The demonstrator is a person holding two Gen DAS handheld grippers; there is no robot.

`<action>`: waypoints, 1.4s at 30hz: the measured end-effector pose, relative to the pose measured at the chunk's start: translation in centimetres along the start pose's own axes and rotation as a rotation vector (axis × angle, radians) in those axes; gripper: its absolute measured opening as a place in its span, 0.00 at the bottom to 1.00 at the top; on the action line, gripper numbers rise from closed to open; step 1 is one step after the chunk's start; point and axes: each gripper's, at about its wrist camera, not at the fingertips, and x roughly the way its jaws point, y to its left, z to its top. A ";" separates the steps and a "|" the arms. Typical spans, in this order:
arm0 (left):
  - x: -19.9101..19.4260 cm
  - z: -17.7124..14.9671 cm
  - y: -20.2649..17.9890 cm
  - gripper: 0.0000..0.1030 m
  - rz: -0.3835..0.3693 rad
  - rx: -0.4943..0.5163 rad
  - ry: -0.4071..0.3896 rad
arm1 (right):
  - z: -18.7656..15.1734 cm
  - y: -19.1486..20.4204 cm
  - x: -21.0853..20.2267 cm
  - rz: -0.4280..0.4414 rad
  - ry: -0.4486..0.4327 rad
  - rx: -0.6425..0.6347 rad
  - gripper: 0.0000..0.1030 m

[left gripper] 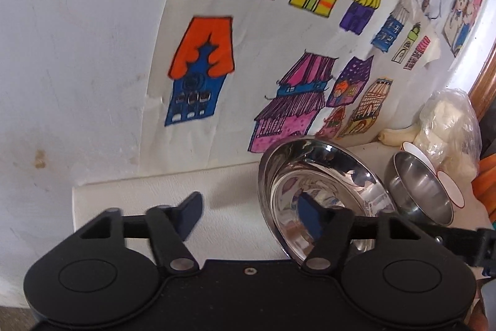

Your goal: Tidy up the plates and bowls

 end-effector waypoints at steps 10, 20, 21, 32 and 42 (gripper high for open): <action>0.9 0.1 -0.2 0.32 -0.009 -0.049 0.040 | 0.6 0.2 2.0 -0.048 0.053 -0.040 0.84; 1.5 -0.1 -1.3 0.13 0.004 -0.005 0.046 | 0.6 -0.2 2.3 -0.089 0.033 -0.045 0.54; 1.4 -0.1 -1.4 0.13 0.006 -0.002 0.044 | 0.6 -0.3 2.2 -0.095 0.030 -0.049 0.49; -1.2 0.9 -2.9 0.12 0.044 0.055 -0.035 | 0.6 -0.6 1.6 -0.125 0.010 -0.062 0.25; -5.4 0.9 -3.3 0.12 0.052 0.062 -0.094 | 0.3 0.8 -0.8 -0.059 -0.031 -0.057 0.24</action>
